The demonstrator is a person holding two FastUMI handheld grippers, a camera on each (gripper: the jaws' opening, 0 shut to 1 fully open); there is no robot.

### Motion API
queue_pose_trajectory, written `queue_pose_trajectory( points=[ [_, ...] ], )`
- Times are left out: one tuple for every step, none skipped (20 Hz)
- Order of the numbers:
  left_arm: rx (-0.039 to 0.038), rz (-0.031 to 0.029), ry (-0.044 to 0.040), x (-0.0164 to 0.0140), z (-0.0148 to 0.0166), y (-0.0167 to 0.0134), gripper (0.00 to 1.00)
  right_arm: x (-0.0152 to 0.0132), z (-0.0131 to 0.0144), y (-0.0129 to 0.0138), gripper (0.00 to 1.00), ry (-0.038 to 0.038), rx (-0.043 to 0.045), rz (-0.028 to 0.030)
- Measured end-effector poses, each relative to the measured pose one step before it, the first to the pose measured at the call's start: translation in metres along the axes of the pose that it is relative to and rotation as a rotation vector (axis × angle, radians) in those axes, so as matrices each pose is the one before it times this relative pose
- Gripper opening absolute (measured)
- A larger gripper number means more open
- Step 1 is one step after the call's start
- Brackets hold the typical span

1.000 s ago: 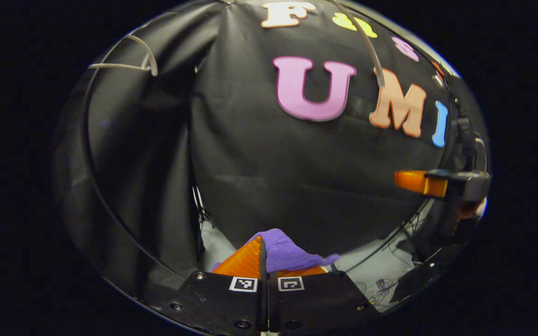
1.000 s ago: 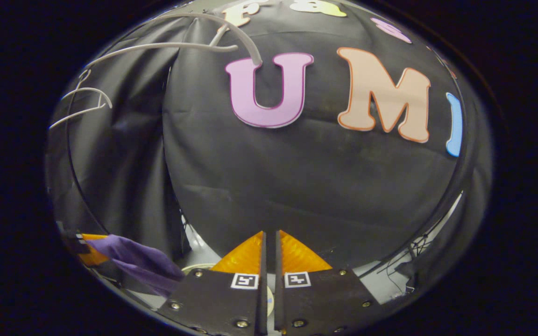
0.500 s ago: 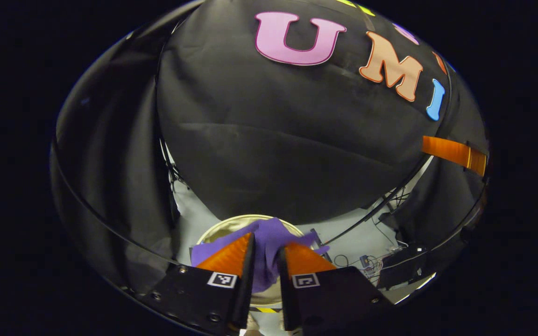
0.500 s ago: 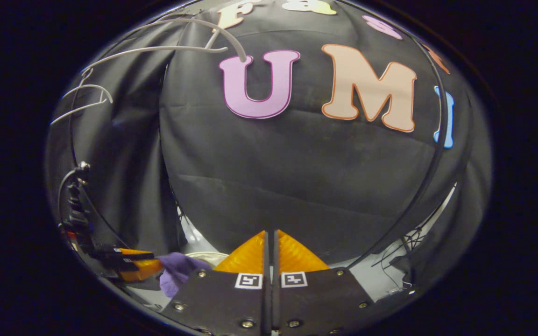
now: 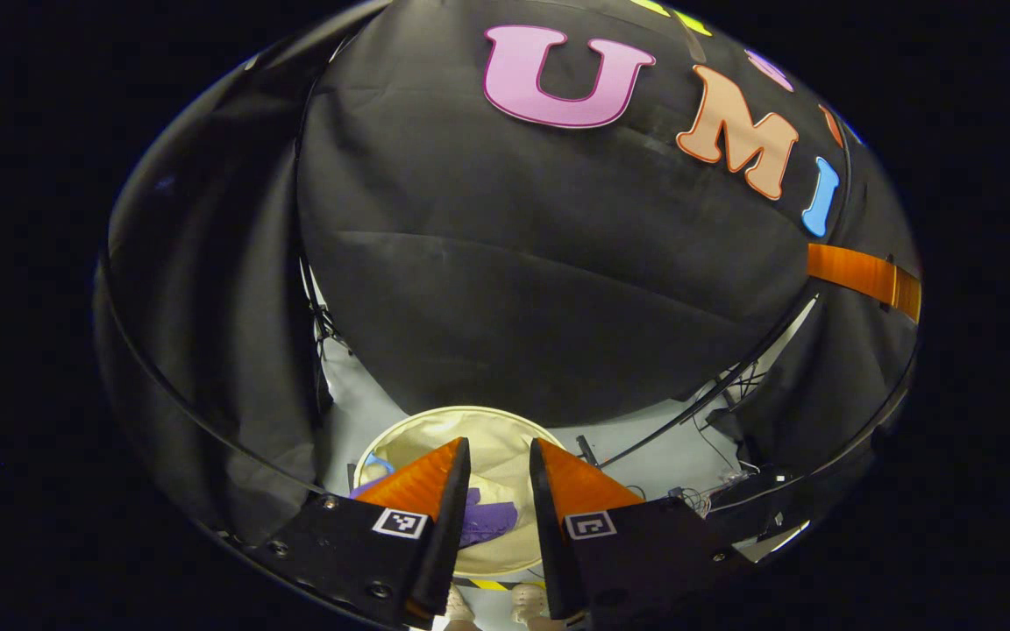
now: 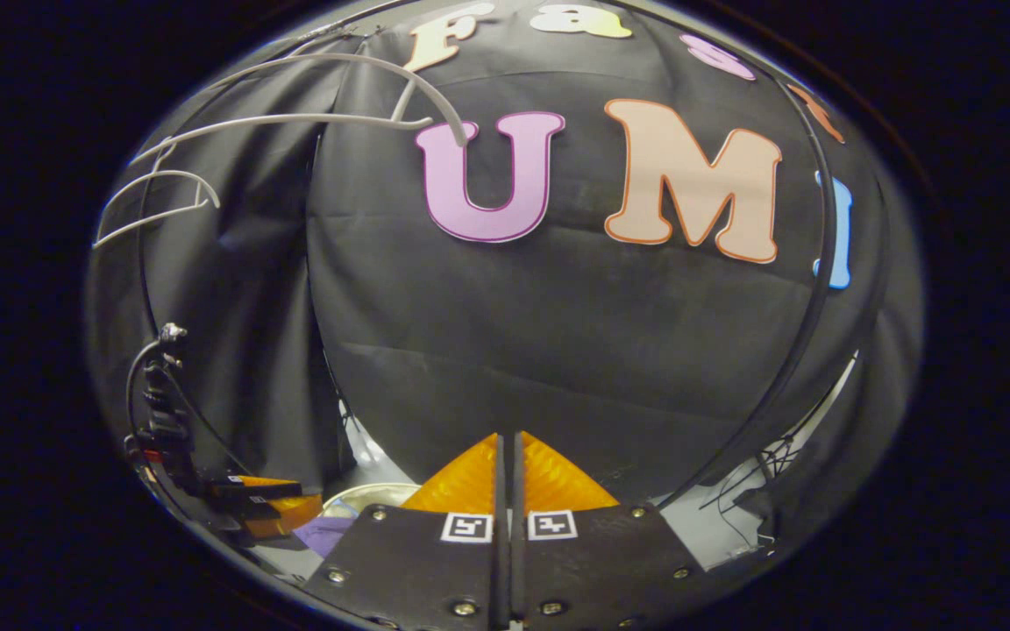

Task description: Grasp the clothes on the hanger with both hands and then place them into the laundry hamper below.

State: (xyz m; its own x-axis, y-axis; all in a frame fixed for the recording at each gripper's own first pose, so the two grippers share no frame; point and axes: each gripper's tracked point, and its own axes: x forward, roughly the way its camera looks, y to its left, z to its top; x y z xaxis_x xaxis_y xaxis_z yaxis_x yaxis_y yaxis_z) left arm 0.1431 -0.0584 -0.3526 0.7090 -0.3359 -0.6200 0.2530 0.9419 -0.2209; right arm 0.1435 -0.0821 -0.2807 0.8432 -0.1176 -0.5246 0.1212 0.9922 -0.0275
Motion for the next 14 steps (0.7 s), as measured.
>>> queue_pose_trajectory(
  points=[
    [-0.00049, -0.00011, -0.00447, -0.00100, 0.00142, -0.00048, 0.43, -0.00093, 0.00140, 0.00202, 0.01, -0.00242, -0.00159, 0.00338],
    [0.00081, -0.00026, -0.00541, -0.00146, 0.00235, 0.00061, 0.43, -0.00050, 0.00000, 0.00018, 0.01, -0.00307, -0.00240, 0.00255],
    [0.00155, -0.00028, -0.00575, -0.00089, 0.00209, 0.00026, 0.43, 0.00006, 0.00028, 0.00025, 0.00, -0.00207, -0.00277, 0.00221],
    [0.00250, 0.00033, -0.00815, -0.00102, 0.00250, -0.00003, 0.43, -0.00063, 0.00014, 0.00139, 0.01, -0.00162, -0.00104, 0.00431],
    [0.00095, 0.00121, -0.00589, -0.00182, 0.00148, -0.00030, 0.43, -0.00017, 0.00039, 0.00065, 0.01, -0.00131, -0.00008, 0.00337],
    [0.00104, -0.00227, -0.00649, -0.00082, 0.00210, -0.00025, 0.43, -0.00081, -0.00024, 0.00135, 0.01, -0.00205, 0.00123, 0.00437],
    [-0.00064, -0.00310, -0.00759, -0.00318, 0.00182, 0.00007, 0.43, -0.00007, 0.00018, 0.00099, 0.01, -0.00072, -0.00015, 0.00354],
    [-0.00051, -0.00121, -0.00797, -0.00145, 0.00234, -0.00040, 0.43, -0.00055, -0.00041, 0.00046, 0.01, -0.00172, -0.00336, 0.00365],
    [0.00286, 0.00096, -0.00447, -0.00199, 0.00237, -0.00012, 0.43, -0.00089, 0.00092, 0.00102, 0.01, -0.00129, -0.00306, 0.00337],
    [0.00354, -0.00282, -0.01062, -0.00134, 0.00234, -0.00108, 0.43, -0.00163, -0.00095, 0.00176, 0.01, -0.00139, -0.00144, 0.00493],
    [0.00549, -0.00089, -0.00748, -0.00325, 0.00458, -0.00084, 0.43, -0.00107, 0.00030, 0.00181, 0.01, -0.00124, 0.00045, 0.00383],
    [0.00619, -0.00471, -0.01362, -0.00355, 0.00594, -0.00131, 0.43, -0.00052, 0.00010, 0.00133, 0.01, -0.00360, 0.00174, 0.00560],
    [0.00897, -0.00339, -0.01410, -0.00422, 0.00716, -0.00196, 0.43, -0.00111, 0.00148, 0.00160, 0.01, -0.00414, 0.00270, 0.00412],
    [0.00823, -0.00573, -0.01815, -0.00409, 0.00749, -0.00227, 0.43, -0.00400, 0.00109, 0.00355, 0.01, -0.00701, 0.00199, 0.00428]
  ],
)
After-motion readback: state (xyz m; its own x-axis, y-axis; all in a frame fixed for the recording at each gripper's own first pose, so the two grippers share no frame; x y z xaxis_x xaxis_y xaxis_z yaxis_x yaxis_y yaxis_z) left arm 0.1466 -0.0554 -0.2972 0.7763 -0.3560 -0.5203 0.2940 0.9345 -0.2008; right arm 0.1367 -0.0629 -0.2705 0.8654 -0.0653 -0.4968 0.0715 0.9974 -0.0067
